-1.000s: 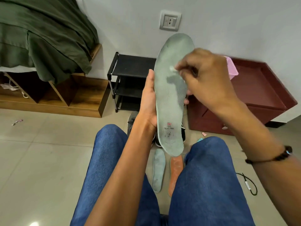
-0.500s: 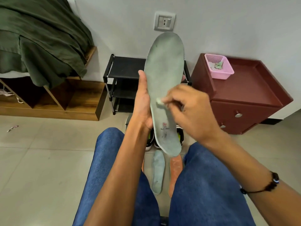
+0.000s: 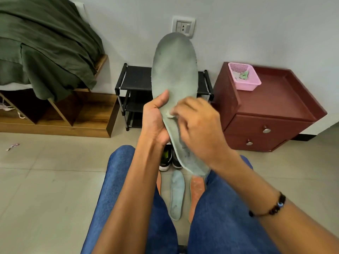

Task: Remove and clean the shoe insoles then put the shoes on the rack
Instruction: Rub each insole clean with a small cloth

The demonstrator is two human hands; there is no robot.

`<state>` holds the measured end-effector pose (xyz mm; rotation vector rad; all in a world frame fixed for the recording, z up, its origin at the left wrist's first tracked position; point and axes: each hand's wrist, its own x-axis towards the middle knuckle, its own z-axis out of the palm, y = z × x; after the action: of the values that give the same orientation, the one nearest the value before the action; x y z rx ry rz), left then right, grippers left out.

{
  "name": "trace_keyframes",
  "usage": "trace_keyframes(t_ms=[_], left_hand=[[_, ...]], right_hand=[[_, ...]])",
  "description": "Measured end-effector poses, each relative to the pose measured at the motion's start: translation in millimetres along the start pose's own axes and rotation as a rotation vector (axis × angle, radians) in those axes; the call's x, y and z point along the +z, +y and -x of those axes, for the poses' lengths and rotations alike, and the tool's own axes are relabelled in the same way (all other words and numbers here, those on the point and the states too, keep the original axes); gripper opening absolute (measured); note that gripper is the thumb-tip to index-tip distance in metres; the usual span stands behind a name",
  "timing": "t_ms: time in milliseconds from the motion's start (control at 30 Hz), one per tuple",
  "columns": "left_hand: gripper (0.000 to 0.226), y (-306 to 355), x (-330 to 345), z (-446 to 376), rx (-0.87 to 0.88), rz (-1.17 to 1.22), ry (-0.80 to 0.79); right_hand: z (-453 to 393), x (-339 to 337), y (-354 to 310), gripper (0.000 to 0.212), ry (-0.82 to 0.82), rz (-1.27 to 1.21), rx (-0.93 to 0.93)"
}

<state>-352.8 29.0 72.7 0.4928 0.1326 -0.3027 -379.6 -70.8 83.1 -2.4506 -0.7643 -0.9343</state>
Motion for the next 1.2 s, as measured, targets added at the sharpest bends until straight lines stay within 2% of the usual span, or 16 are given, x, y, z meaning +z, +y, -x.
trace_keyframes(t_ms=[67, 167, 300, 367, 467, 567, 667, 767, 867, 967, 1067, 1200], left_hand=[[0.063, 0.7, 2.4, 0.4, -0.009, -0.026, 0.019], [0.042, -0.3, 7.4, -1.1, 0.005, -0.061, 0.035], [0.024, 0.1, 10.4, -4.6, 0.071, -0.168, 0.105], [0.022, 1.2, 10.2, -4.0, 0.103, -0.212, 0.118], [0.021, 1.8, 9.6, -2.4, 0.122, -0.208, 0.091], [0.025, 2.5, 6.5, -0.3, 0.106, -0.114, 0.089], [0.038, 5.6, 3.6, 2.3, 0.075, -0.072, 0.059], [0.041, 6.0, 2.3, 1.7, 0.081, -0.094, 0.068], [0.039, 3.5, 6.4, 0.7, 0.083, -0.131, 0.083], [0.028, 2.3, 8.7, -1.7, 0.098, -0.167, 0.11], [0.03, 3.3, 11.3, 0.3, 0.101, -0.18, 0.081], [0.031, 0.1, 8.9, 0.1, 0.09, -0.105, 0.059]], right_hand=[[12.5, -1.9, -6.0, 0.015, -0.057, -0.121, 0.076], [3.2, -18.2, 5.4, 0.011, -0.045, -0.268, 0.145], [-39.4, -38.6, 24.3, 0.01, 0.071, -0.114, 0.081], [-57.8, -35.7, 34.2, 0.012, 0.071, -0.006, 0.027], [-60.2, -21.6, 40.1, 0.014, 0.015, 0.1, -0.028], [-29.1, -8.8, 29.6, 0.014, -0.011, 0.087, -0.021], [12.3, 1.2, 14.2, 0.017, -0.069, -0.023, -0.006], [27.9, -3.6, 10.6, 0.013, -0.121, -0.206, 0.117], [8.6, -23.3, 17.5, 0.011, -0.064, -0.266, 0.153], [-29.1, -38.6, 26.3, 0.012, 0.02, -0.185, 0.107], [-51.5, -29.1, 31.9, 0.014, -0.034, -0.049, 0.038], [-34.7, -5.2, 21.2, 0.013, -0.061, 0.116, 0.032]])
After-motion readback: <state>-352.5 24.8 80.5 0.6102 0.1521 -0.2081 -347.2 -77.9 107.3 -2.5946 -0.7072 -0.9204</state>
